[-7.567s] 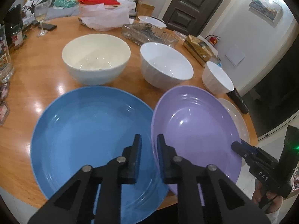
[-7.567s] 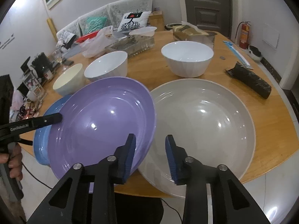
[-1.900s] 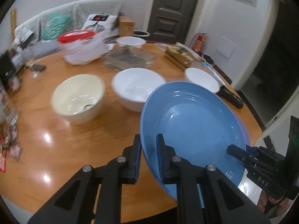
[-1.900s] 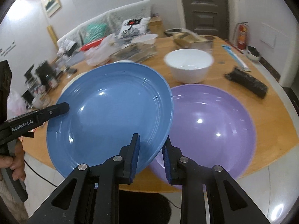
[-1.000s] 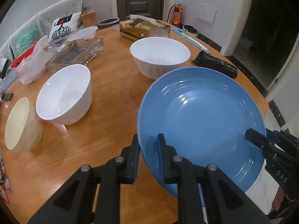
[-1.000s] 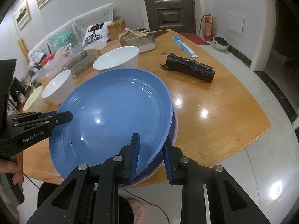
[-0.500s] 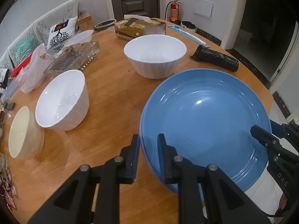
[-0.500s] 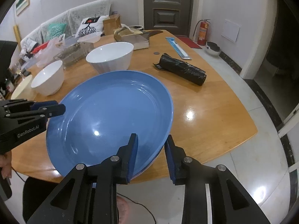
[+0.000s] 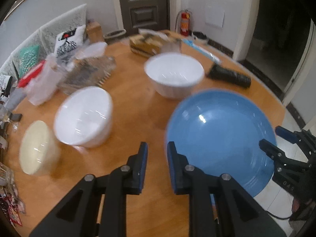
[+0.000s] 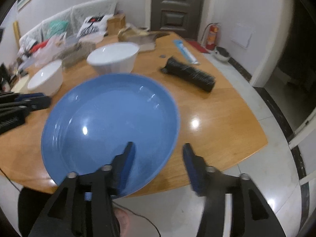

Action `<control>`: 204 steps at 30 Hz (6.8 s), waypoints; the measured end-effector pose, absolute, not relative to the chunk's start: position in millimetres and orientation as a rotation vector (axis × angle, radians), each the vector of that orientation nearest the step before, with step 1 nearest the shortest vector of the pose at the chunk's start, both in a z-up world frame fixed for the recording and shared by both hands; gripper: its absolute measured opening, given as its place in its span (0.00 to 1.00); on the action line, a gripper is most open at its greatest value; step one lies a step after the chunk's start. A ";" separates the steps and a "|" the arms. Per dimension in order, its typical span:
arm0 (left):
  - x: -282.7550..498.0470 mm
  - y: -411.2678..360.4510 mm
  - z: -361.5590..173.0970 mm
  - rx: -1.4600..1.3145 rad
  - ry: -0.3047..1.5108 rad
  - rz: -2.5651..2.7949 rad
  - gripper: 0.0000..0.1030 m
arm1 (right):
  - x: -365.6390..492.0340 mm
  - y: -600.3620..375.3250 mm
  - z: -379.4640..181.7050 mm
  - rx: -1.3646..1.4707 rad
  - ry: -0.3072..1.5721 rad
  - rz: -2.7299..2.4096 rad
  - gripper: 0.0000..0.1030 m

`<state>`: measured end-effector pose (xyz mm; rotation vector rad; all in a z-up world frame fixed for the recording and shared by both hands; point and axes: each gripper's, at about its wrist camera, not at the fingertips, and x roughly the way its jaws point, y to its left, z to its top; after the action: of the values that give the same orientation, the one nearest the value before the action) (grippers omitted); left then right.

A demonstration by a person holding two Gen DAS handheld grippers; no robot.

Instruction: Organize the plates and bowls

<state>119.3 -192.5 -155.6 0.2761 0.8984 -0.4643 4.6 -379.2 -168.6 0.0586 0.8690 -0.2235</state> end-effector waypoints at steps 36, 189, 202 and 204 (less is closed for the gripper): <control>296.2 -86.1 -187.9 0.163 1.080 -0.513 0.29 | 191.4 -167.0 -189.9 -0.144 0.953 0.373 0.97; 282.5 -231.9 -150.0 0.248 1.079 -0.488 0.22 | 163.3 -368.5 -141.7 -0.120 0.766 0.218 0.98; 303.6 -276.4 -182.1 0.245 1.104 -0.537 0.27 | 205.0 -369.4 -188.0 -0.118 0.987 0.294 0.98; 306.4 -279.0 -185.8 0.245 1.113 -0.542 0.27 | 213.4 -369.8 -191.8 -0.110 1.013 0.305 0.98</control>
<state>306.4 -279.0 -185.8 0.2452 1.1130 -0.5416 213.4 -369.8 -191.8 -0.1099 1.0128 0.3052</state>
